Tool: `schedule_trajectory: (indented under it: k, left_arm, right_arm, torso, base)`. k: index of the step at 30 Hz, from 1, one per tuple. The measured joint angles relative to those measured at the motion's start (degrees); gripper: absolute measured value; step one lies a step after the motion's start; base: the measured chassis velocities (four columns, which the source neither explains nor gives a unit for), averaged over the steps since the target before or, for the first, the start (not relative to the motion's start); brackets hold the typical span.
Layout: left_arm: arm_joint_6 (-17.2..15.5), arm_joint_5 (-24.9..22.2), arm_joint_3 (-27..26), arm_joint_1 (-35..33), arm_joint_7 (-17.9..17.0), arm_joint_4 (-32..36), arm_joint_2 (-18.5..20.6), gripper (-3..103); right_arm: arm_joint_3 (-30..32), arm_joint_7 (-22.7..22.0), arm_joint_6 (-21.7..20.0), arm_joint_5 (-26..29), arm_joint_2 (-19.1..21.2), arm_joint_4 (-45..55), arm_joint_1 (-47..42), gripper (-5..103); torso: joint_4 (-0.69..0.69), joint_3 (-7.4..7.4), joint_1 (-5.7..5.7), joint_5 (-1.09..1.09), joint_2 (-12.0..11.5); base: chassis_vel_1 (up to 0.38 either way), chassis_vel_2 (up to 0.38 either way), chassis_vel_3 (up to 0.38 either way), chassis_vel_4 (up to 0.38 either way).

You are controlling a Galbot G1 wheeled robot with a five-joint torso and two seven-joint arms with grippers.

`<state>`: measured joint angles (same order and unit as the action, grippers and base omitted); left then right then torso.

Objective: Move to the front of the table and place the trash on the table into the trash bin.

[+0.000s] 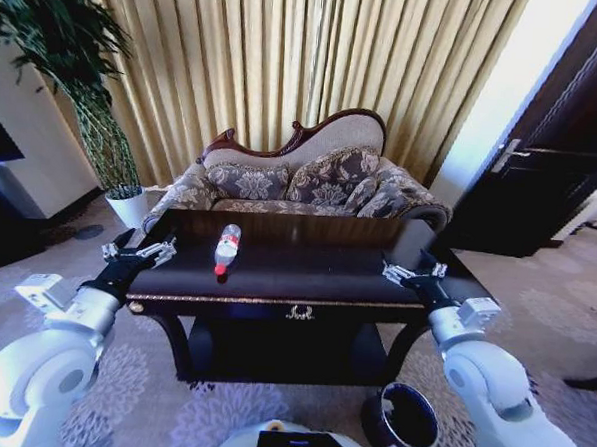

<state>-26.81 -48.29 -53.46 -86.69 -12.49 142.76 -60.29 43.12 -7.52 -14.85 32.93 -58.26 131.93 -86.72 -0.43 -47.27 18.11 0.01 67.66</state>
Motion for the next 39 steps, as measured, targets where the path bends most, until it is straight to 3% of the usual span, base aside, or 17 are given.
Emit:
schedule_trajectory:
  k: [13, 15, 16, 17, 19, 22, 28, 33, 36, 39]
  left_arm:
    - [0.43, -0.08, 1.08, -0.21, -0.85, -0.35, -0.5, 100]
    - [0.17, -0.2, 3.41, 1.99, -4.87, -0.71, 0.11, 100]
    - [-0.31, -0.88, 5.98, 4.05, -9.12, -0.65, 0.9, 100]
    - [-0.31, -0.88, 5.98, 4.05, -9.12, -0.65, 0.9, 100]
    - [-1.72, -3.6, 9.11, 6.6, -14.3, -0.28, 2.37, 100]
    - [-3.18, -5.36, 11.05, 7.86, -16.58, -0.42, 4.59, 100]
    - [-4.04, -7.04, 12.63, 10.63, -16.86, -3.2, 8.32, 100]
    - [-3.48, -8.12, 16.24, 17.27, -14.89, -10.18, 12.55, 100]
    - [-3.32, -8.15, 17.06, 18.47, -14.74, -11.07, 13.0, 100]
    - [-3.76, -9.26, 22.44, 24.31, -16.09, -13.43, 13.65, 100]
  right_arm:
    - [-1.4, 0.03, 0.09, 5.77, 4.37, -0.94, 1.79, 100]
    - [-1.44, 0.04, 0.06, 6.08, 4.56, -1.35, 2.17, 100]
    - [-1.49, 0.05, 0.04, 6.08, 4.54, -1.52, 2.19, 100]
    - [-1.49, 0.05, 0.04, 6.08, 4.54, -1.52, 2.19, 100]
    - [-1.54, 0.07, 0.03, 6.05, 4.42, -1.67, 2.11, 100]
    - [-1.51, 0.1, 0.03, 6.01, 4.39, -1.95, 1.92, 100]
    - [-1.9, 0.13, 0.04, 5.81, 4.25, -2.67, 2.51, 100]
    - [-2.61, 0.17, 0.04, 5.68, 4.09, -3.12, 3.34, 100]
    - [-2.61, 0.18, 0.04, 5.66, 4.08, -3.25, 3.38, 100]
    - [-2.36, 0.19, 0.04, 5.63, 4.03, -4.07, 3.32, 100]
  torso:
    - [0.02, 0.03, -0.07, 0.0, 0.03]
    - [0.01, 0.02, -0.06, 0.0, 0.03]
    - [-0.01, 0.01, -0.04, -0.01, 0.02]
    - [-0.01, 0.01, -0.04, -0.01, 0.02]
    - [-0.02, 0.01, -0.02, -0.02, 0.01]
    - [0.0, 0.01, -0.03, -0.01, 0.02]
    - [0.0, 0.01, -0.03, 0.0, 0.02]
    - [0.01, 0.01, -0.03, -0.03, 0.01]
    - [0.01, 0.01, -0.02, -0.03, 0.01]
    - [0.0, 0.01, -0.03, -0.01, 0.01]
  base:
    - [-0.012, 0.019, 0.013, -0.013]
    - [0.0, 0.0, 0.0, 0.0]
    - [0.0, 0.0, 0.0, 0.0]
    - [0.0, 0.0, 0.0, 0.0]
    - [0.0, 0.0, 0.0, 0.0]
    - [0.0, 0.0, 0.0, 0.0]
    - [0.0, 0.0, 0.0, 0.0]
    - [0.0, 0.0, 0.0, 0.0]
    - [0.0, 0.0, 0.0, 0.0]
    - [0.0, 0.0, 0.0, 0.0]
